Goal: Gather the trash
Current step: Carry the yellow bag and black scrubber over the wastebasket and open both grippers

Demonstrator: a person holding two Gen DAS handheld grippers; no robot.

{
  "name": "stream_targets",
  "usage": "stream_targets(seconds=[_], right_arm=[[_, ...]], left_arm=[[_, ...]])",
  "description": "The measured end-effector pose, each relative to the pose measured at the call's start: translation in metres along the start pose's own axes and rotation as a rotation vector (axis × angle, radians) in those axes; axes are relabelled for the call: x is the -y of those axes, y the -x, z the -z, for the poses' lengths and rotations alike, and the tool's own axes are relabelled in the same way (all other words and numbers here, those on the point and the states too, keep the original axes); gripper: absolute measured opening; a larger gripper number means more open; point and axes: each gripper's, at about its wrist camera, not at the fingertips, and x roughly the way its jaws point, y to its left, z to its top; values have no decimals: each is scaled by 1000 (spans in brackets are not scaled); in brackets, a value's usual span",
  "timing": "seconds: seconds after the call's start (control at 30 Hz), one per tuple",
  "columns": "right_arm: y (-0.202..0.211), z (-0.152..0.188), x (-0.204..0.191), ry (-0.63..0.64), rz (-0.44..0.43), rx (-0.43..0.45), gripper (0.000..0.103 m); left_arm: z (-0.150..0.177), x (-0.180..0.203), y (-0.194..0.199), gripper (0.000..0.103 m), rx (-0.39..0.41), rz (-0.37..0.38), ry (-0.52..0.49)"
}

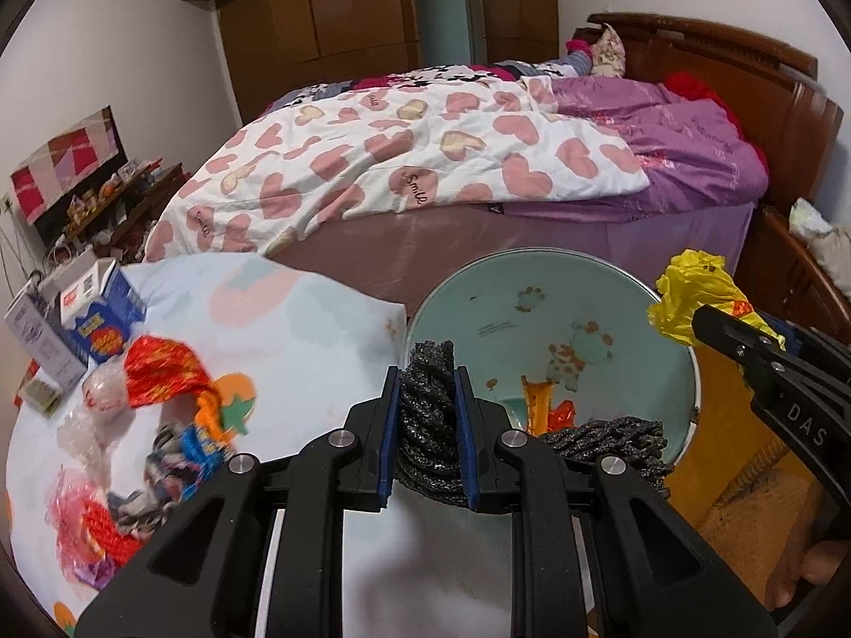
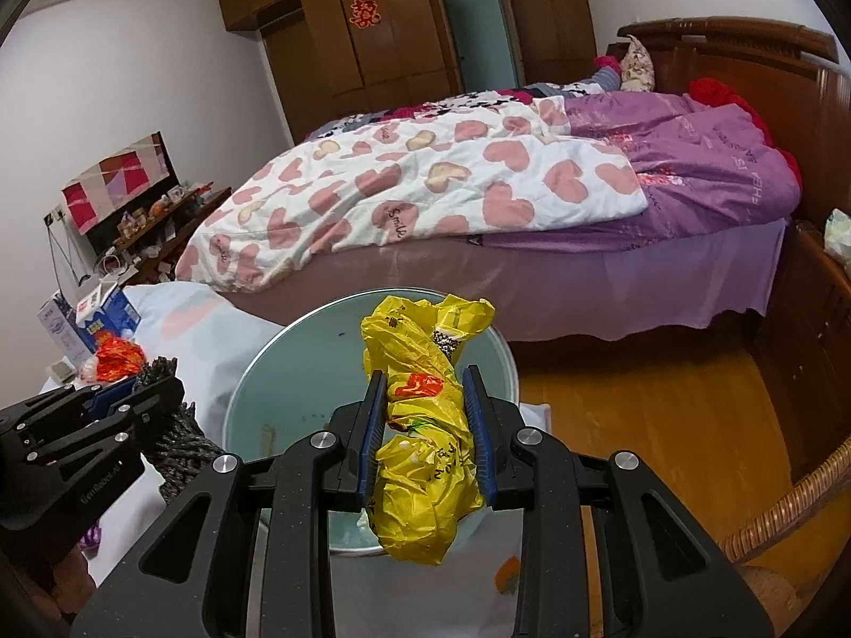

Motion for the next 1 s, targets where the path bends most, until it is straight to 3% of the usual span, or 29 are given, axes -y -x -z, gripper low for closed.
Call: stream_targets(seconds=[0.67, 1.0], right_arm=[[-41, 1, 5, 8, -9, -83, 33], [-37, -1, 4, 9, -16, -76, 42]], left_arm=[[4, 18, -44, 25, -105, -19, -23], [5, 14, -36, 62, -88, -38, 1]])
